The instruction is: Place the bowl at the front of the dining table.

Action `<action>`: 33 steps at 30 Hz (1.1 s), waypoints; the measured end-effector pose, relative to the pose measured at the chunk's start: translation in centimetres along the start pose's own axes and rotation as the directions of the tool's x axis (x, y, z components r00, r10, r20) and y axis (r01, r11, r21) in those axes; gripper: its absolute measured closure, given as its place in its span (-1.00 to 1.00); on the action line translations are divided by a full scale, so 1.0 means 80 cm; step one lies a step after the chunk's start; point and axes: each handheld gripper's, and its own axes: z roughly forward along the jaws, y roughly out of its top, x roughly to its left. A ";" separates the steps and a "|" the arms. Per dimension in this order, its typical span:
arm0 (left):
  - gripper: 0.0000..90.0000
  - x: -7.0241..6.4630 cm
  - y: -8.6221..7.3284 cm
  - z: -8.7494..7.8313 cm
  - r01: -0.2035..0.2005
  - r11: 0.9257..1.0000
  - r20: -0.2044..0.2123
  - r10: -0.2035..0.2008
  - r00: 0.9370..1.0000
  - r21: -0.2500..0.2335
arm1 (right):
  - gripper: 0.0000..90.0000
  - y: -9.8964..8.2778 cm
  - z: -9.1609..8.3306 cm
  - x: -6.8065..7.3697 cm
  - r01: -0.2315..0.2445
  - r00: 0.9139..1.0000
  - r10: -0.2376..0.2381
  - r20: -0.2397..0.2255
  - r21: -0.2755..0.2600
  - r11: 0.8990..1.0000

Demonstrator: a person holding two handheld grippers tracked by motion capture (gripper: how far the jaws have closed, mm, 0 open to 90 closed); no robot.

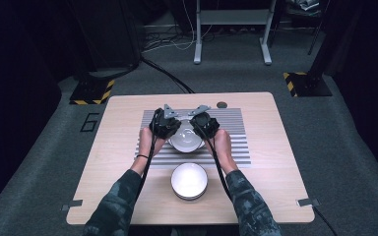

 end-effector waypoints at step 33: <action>0.82 0.017 -0.002 0.024 0.038 0.999 -0.007 -0.038 0.999 0.024 | 0.82 0.009 0.030 -0.009 -0.023 1.000 0.023 -0.008 0.040 0.999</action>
